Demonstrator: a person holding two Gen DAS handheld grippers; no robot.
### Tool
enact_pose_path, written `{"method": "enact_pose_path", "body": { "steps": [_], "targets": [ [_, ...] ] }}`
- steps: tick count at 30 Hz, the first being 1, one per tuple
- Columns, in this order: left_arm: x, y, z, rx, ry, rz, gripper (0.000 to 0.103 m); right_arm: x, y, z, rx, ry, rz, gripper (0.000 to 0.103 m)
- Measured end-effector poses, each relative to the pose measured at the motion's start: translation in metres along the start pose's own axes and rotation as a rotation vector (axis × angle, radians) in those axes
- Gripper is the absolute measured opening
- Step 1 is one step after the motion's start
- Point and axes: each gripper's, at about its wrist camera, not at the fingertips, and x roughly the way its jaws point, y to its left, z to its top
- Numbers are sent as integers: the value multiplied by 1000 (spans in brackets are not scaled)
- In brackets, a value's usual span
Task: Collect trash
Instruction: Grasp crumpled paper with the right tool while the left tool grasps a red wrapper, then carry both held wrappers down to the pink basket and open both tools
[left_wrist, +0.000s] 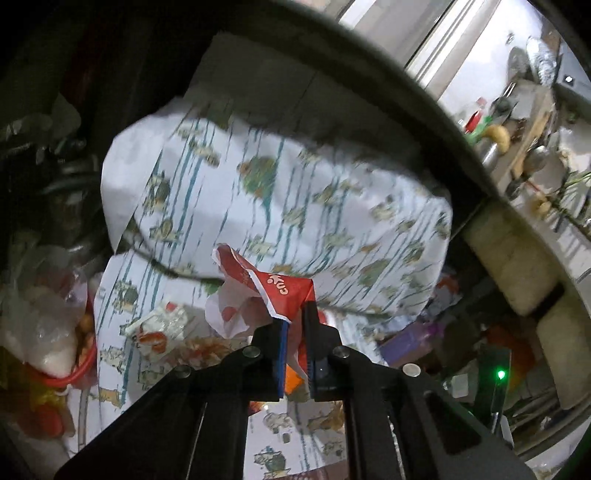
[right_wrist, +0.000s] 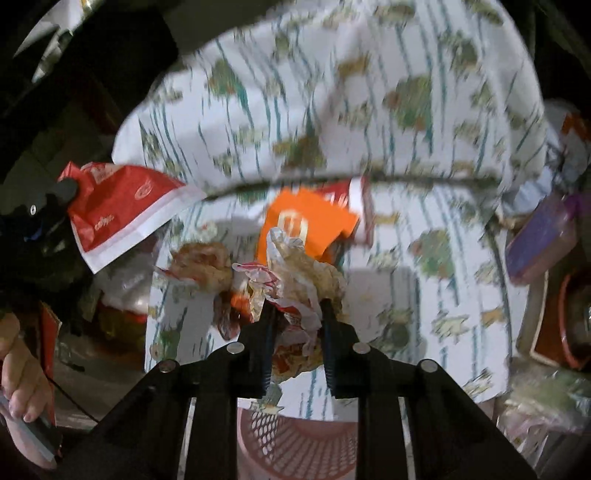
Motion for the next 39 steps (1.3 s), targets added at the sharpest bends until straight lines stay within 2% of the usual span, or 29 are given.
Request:
{"method": "enact_pose_path", "body": {
  "steps": [2,7,12,14,18,22,27,30,32,36,39],
  "targets": [
    [-8,-2,1,0,-18,-13,9,-5,-4,5,-5,-27,6,22],
    [-33,-16,-3,48,-78,22,9,-33,-9,-1,-35,-76,12,22],
    [-77,-44,-21,112,-150,90,9,-85,1,-13,-93,-175,33,22],
    [-99,-53,-29,113,-167,75,9,-104,7,-21,-118,-202,43,22],
    [-133,-78,-45,185,-176,108,9,-143,16,-43,-156,-224,79,22],
    [-159,-97,-66,218,-163,106,9,-173,24,-62,-181,-257,103,22],
    [-167,-112,-100,249,-110,118,9,-189,24,-79,-177,-302,121,23],
    [-153,-110,-119,259,-51,163,9,-176,16,-89,-159,-274,128,23],
    [-140,-99,-132,226,8,180,9,-154,7,-97,-137,-226,127,23],
    [-118,-77,-156,203,84,213,9,-101,-10,-108,-93,-54,129,23],
    [-94,-62,-168,149,188,168,9,-75,-17,-113,-80,40,138,23]
  ]
}}
